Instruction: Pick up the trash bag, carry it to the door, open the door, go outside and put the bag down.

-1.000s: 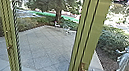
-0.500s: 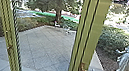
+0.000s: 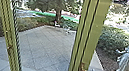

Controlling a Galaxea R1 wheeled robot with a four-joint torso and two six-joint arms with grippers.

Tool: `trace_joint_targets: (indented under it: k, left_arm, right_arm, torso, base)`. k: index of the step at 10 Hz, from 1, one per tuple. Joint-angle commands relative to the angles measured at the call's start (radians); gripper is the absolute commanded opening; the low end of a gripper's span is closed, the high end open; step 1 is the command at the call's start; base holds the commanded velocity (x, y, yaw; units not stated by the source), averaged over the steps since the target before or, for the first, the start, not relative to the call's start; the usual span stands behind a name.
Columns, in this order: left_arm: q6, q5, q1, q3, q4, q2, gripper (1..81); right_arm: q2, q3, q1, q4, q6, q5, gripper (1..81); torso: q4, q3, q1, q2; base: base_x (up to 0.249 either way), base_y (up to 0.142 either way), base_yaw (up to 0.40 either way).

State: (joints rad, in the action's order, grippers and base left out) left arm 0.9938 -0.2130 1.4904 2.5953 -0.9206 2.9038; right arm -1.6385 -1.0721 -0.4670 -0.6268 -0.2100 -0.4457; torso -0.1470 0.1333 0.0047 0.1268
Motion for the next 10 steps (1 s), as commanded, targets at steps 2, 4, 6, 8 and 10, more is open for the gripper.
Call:
trace_joint_targets:
  k: [2, 4, 6, 8, 10]
  left_arm:
    - [0.005, -0.098, -0.052, 0.0, -0.023, -0.003, 1.0]
    - [0.005, -0.098, -0.052, 0.0, -0.023, -0.004, 1.0]
    - [0.003, -0.098, -0.052, 0.0, -0.024, -0.004, 1.0]
    - [0.003, -0.098, -0.052, 0.0, -0.024, -0.006, 1.0]
    - [0.005, -0.098, -0.052, 0.0, -0.033, -0.007, 1.0]
  right_arm:
    - [-0.092, -0.136, 0.208, 0.114, -0.239, -0.158, 81.1]
    - [-0.164, -0.176, 0.245, 0.2, -0.351, -0.176, 81.1]
    - [-0.244, -0.231, 0.268, 0.236, -0.417, -0.192, 81.1]
    - [-0.319, -0.29, 0.28, 0.236, -0.46, -0.194, 81.1]
    - [-0.384, -0.351, 0.277, 0.236, -0.544, -0.191, 81.1]
  torso:
    - [0.0, 0.0, 0.0, 0.0]
    - [0.0, 0.0, 0.0, 0.0]
    - [0.0, 0.0, 0.0, 0.0]
    - [0.0, 0.0, 0.0, 0.0]
    - [0.0, 0.001, 0.0, -0.001]
  base:
    - [0.0, 0.0, 0.0]
    - [0.0, 0.0, 0.0]
    - [0.0, 0.0, 0.0]
    - [0.0, 0.0, 0.0]
    - [0.0, 0.0, 0.0]
